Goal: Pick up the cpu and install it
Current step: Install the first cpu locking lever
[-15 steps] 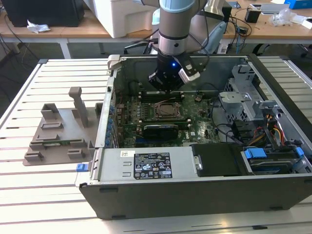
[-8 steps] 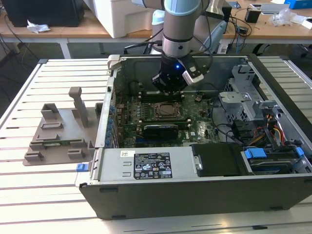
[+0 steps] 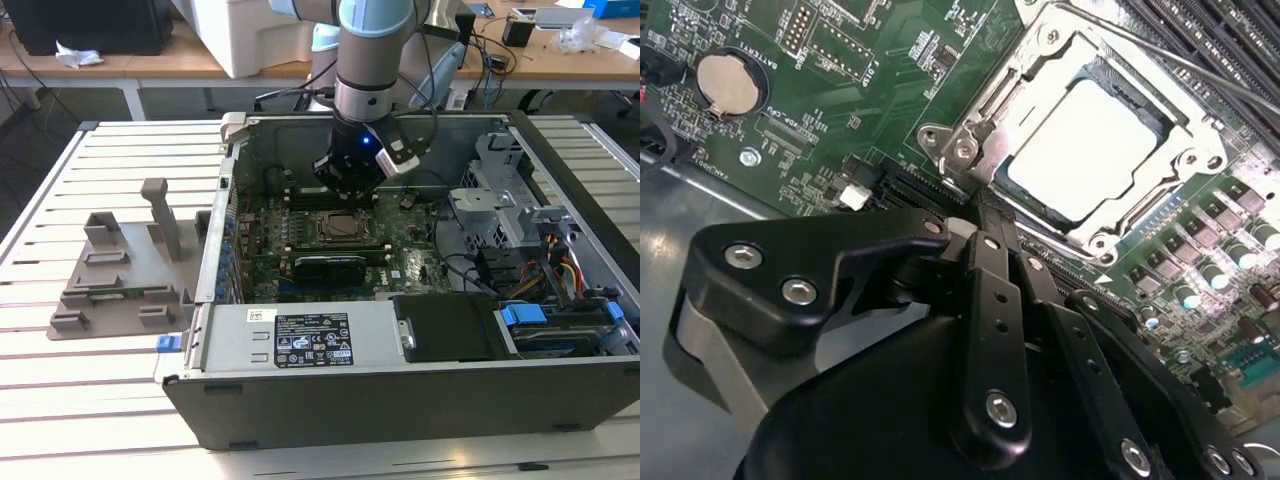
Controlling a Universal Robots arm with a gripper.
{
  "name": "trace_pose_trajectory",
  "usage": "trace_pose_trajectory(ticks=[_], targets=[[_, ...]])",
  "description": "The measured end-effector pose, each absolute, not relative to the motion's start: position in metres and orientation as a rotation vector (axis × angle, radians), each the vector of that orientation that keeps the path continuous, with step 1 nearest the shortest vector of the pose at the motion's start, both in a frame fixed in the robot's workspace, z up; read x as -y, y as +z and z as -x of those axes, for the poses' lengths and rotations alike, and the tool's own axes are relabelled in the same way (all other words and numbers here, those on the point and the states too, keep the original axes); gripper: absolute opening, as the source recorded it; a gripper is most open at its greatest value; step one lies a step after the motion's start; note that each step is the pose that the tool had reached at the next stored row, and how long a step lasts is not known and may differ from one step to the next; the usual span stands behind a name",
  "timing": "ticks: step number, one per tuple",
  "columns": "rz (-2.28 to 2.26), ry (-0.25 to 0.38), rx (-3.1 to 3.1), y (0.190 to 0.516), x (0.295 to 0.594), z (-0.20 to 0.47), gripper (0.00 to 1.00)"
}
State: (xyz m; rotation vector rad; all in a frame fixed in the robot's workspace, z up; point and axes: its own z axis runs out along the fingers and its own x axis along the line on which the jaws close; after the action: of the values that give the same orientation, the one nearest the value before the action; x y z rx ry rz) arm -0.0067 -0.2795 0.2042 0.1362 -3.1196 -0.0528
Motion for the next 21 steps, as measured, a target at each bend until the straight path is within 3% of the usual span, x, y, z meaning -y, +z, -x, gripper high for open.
trace_pose_trajectory(ticks=[10, 15, 21], targets=[[-0.138, -0.048, 3.12, 0.211, 0.279, 0.006, 0.11], [-0.137, 0.051, 3.117, 0.212, 0.287, 0.006, 0.11], [-0.137, 0.073, 3.116, 0.212, 0.312, 0.006, 0.11]])
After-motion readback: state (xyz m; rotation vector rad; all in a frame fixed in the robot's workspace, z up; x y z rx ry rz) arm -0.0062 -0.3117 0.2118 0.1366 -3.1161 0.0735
